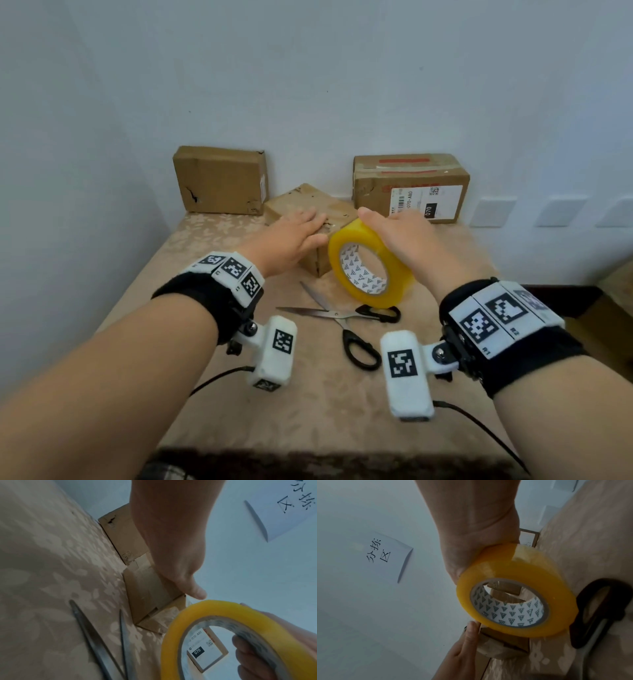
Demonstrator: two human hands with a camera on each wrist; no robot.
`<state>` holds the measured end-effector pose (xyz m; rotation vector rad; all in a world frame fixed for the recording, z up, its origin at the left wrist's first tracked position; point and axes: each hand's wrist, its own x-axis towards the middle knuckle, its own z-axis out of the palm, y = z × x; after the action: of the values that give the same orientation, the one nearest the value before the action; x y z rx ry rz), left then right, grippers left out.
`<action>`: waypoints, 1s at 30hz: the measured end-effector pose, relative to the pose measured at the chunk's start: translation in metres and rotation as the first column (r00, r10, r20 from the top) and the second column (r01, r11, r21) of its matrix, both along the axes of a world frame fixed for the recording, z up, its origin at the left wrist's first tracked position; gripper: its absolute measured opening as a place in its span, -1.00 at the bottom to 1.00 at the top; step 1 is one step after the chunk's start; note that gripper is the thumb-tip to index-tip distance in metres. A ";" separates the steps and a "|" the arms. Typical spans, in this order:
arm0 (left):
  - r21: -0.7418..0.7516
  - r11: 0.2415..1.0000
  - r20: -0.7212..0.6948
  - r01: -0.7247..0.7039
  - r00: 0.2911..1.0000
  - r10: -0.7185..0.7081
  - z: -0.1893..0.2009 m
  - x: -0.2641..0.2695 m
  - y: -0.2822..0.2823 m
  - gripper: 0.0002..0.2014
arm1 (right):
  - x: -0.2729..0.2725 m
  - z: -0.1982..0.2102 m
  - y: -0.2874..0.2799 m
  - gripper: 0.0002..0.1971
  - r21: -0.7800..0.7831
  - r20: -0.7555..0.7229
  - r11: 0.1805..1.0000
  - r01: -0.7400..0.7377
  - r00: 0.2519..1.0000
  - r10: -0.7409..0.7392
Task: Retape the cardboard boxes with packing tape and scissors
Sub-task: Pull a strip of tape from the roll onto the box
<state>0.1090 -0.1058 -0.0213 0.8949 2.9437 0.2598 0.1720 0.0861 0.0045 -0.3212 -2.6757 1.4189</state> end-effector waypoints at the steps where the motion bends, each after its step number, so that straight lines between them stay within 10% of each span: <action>1: 0.027 1.000 0.024 -0.016 1.000 0.015 -0.001 0.000 0.002 -0.42 | 0.001 0.000 -0.001 -0.49 -0.018 0.004 1.000 0.004 1.000 -0.004; 14: 0.012 0.999 0.004 -0.048 0.999 0.048 0.007 -0.007 0.023 -0.41 | 0.007 0.017 -0.009 -0.51 0.098 0.229 0.994 -0.041 0.973 0.017; 24: -0.159 0.987 -0.038 0.033 0.998 -0.039 0.014 -0.028 0.020 -0.44 | 0.009 0.004 -0.010 -0.74 -0.210 0.143 0.977 0.042 0.990 -0.012; 30: 0.285 0.946 0.107 -0.153 0.986 0.127 0.022 -0.001 0.006 -0.41 | 0.005 -0.001 -0.016 -0.74 -0.263 0.083 0.965 -0.015 0.996 0.038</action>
<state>0.1075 -0.0995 0.0009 0.6772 2.9368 0.7398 0.1774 0.0703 0.0030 -0.3774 -2.5660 1.8122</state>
